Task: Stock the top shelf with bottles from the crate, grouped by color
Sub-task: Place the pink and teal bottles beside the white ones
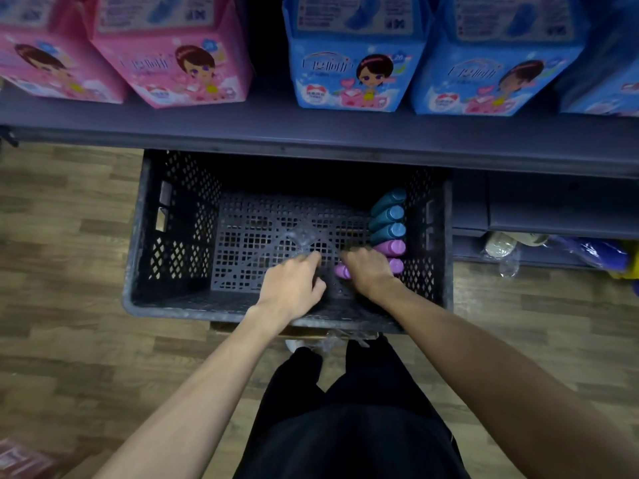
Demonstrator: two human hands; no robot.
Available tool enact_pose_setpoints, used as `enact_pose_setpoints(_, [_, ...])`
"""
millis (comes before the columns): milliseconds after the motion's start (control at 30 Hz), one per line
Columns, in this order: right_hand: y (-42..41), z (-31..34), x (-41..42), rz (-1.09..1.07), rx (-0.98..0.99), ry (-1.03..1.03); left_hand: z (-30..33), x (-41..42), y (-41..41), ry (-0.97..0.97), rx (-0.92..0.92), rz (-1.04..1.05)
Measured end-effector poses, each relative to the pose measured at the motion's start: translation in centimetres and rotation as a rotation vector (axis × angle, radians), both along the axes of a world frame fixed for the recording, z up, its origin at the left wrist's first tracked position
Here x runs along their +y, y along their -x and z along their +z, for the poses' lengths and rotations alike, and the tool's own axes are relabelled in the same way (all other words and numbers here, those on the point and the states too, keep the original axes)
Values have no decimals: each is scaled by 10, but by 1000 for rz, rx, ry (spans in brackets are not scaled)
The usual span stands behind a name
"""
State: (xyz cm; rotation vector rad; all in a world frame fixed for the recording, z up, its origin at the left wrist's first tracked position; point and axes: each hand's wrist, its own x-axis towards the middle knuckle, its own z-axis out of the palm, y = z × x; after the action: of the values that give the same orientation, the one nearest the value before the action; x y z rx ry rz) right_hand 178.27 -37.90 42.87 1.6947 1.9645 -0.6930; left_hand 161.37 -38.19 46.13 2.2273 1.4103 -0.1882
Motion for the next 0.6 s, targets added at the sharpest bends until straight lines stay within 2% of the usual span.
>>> enact_pose_setpoints(400, [-7, -5, -1, -96, 71, -44, -13, 13, -3, -3, 37, 7])
enact_pose_setpoints(600, [-24, 31, 3, -287, 282, -131, 3, 23, 1, -79, 54, -8])
